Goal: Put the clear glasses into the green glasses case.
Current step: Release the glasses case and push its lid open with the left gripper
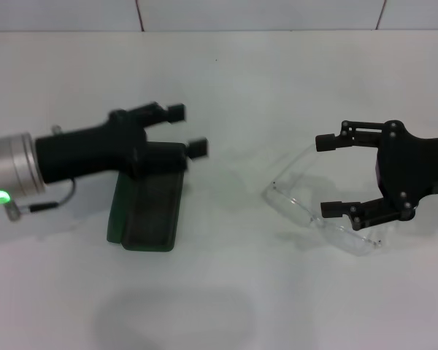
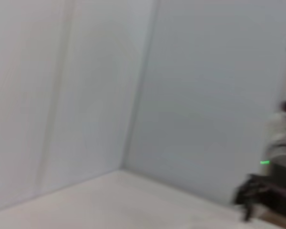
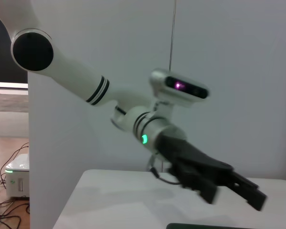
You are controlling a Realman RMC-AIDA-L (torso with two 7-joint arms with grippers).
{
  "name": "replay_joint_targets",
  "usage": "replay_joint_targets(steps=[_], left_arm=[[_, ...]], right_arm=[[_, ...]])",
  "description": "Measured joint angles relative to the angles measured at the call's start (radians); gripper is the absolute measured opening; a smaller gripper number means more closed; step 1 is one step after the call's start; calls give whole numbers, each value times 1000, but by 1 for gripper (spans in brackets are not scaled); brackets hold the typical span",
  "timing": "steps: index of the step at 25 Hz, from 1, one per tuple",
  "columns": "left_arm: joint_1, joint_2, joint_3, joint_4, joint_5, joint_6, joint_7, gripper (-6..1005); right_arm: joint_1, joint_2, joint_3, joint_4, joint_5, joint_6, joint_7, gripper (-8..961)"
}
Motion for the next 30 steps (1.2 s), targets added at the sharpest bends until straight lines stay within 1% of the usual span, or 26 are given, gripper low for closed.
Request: replay_joint_targets(steps=[2, 4, 6, 7, 9, 12, 14, 16, 18, 22, 26, 30], left_arm=[[14, 10, -3, 95, 56, -61, -154, 842], [29, 11, -4, 179, 115, -79, -255, 839], [45, 6, -4, 253, 169, -83, -332, 836], [59, 1, -4, 310, 210, -84, -387, 835], [98, -18, -4, 445, 279, -84, -483, 832], [149, -44, -8, 582, 339, -84, -555, 827], [169, -62, -22, 642, 386, -85, -598, 824], [173, -75, -39, 659, 432, -87, -625, 821], [168, -82, -54, 644, 476, -96, -641, 819], [142, -81, -57, 579, 512, -128, -647, 813], [143, -82, -58, 563, 537, -169, -669, 807], [134, -82, -54, 526, 543, -190, -673, 801]], right_arm=[[3, 0, 0, 0, 0, 0, 3, 870], [5, 0, 0, 0, 0, 1, 6, 870], [6, 0, 0, 0, 0, 1, 7, 870], [6, -1, 0, 0, 0, 1, 7, 870], [6, -1, 0, 0, 0, 1, 7, 869], [7, -1, 0, 0, 0, 1, 7, 870], [6, 0, 0, 0, 0, 1, 7, 870], [4, 0, 0, -1, 0, 1, 7, 870], [3, 1, -2, -1, 0, 0, 4, 870], [5, 3, -5, -1, 0, 0, 2, 869], [7, 4, -6, -3, 0, 0, 1, 869], [7, 10, -5, -10, -10, 0, 3, 870]])
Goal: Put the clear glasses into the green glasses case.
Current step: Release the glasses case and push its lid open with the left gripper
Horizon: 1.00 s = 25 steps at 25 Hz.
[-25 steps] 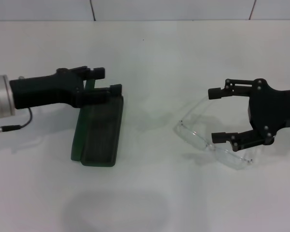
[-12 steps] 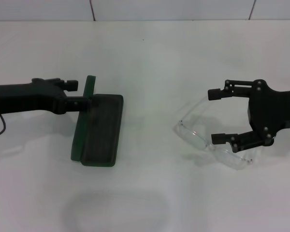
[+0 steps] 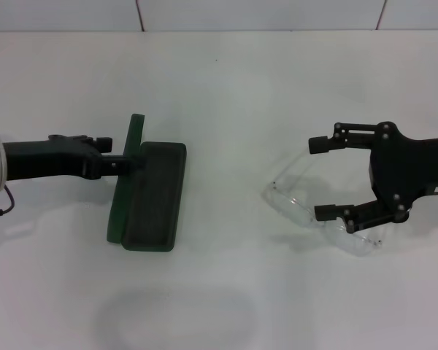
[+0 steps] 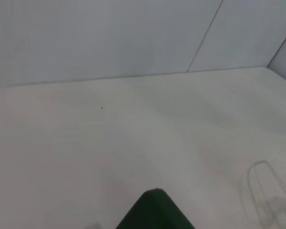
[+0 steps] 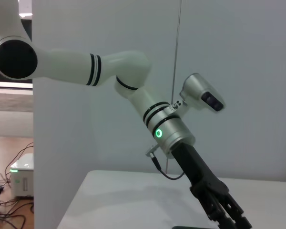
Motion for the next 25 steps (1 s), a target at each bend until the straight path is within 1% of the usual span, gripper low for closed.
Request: replay_joint_targets(steps=[5, 10, 18, 22, 25], left_arm=[[-15, 0, 2, -22, 25, -4, -5, 793], [-17, 1, 4, -22, 29, -4, -28, 786], [-28, 1, 19, -16, 73, -2, -58, 774], [-36, 2, 20, -14, 74, -3, -89, 768], [-39, 3, 16, -12, 74, -3, -101, 669]], right_arm=[[-1, 7, 0, -14, -14, 3, 4, 870], [-6, 7, 3, -14, -15, 5, 4, 869], [-8, 7, 3, -14, -17, 7, 0, 869], [-10, 4, 3, -13, -18, 7, -2, 870], [-11, 2, 3, -11, -18, 9, -3, 870]])
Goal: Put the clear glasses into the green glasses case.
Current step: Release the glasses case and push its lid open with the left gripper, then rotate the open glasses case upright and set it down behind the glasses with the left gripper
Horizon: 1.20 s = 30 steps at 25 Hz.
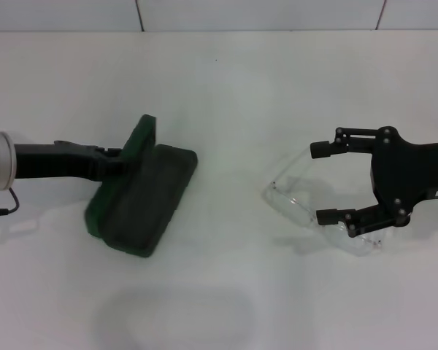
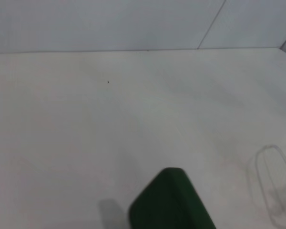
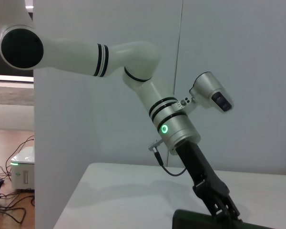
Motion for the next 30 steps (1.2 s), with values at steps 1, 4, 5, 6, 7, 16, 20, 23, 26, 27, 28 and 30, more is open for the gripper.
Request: replay_joint_targets(steps=[1, 4, 5, 6, 7, 16, 20, 23, 26, 27, 28, 30], left_arm=[[-2, 1, -2, 0, 0, 0, -5, 636], [-9, 3, -4, 0, 0, 0, -12, 450], [-11, 4, -4, 1, 0, 0, -12, 374], [-12, 5, -4, 1, 0, 0, -11, 340], [-13, 7, -4, 0, 1, 0, -10, 307], [-60, 18, -4, 0, 44, 0, 1, 193], [-90, 19, -1, 0, 54, 1, 11, 206], [-131, 27, 2, 0, 55, 1, 50, 215], [-167, 32, 5, -4, 56, 0, 103, 225], [-175, 32, 5, -5, 57, 0, 115, 228], [-215, 32, 5, -11, 71, -1, 171, 231], [-252, 27, 6, -25, 101, -1, 230, 237]], right_arm=[[-2, 0, 0, 0, 0, 1, 0, 870], [-11, -1, 5, -2, -2, 2, -6, 870], [-14, -1, 11, -2, -7, 2, -10, 870], [-14, -1, 15, -2, -10, 3, -12, 869], [-16, -1, 24, -2, -16, 3, -13, 869], [-24, -1, 36, -3, -25, 3, -25, 869], [-31, 1, 37, -4, -25, 3, -34, 870], [-37, 5, 38, -4, -25, 3, -46, 869], [-39, 11, 38, -4, -25, 2, -51, 869], [-39, 14, 38, -4, -25, 2, -52, 869], [-40, 16, 38, -4, -25, 0, -52, 869], [-45, 22, 38, -4, -25, 0, -52, 869]])
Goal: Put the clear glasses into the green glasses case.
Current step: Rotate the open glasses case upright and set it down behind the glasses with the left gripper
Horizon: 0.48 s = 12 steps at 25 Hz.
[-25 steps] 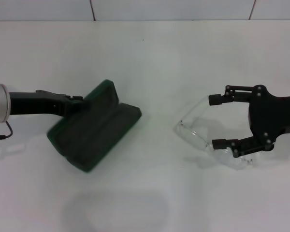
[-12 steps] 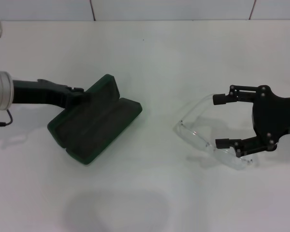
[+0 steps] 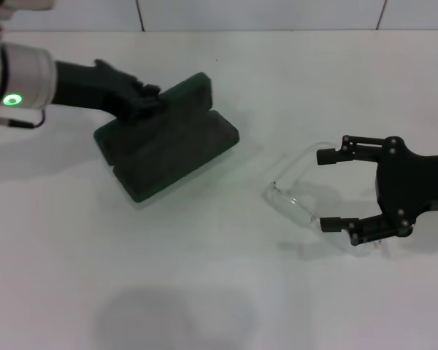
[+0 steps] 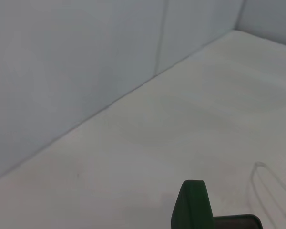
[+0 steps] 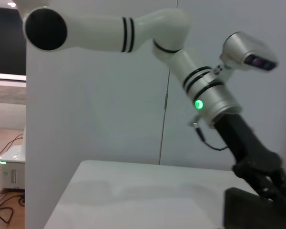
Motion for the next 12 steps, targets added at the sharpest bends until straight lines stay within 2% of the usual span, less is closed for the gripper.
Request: replay_joint_targets(steps=[4, 7, 12], left_arm=[[-73, -25, 25, -47, 43, -13, 147, 250], [-119, -29, 107, -72, 39, -49, 200, 260], [-185, -29, 173, -109, 34, -64, 222, 276]], right_arm=[[-8, 11, 0, 9, 0, 3, -7, 870], [-31, 21, 0, 9, 3, 4, -18, 870], [-69, 44, 0, 8, 7, 4, -52, 870]])
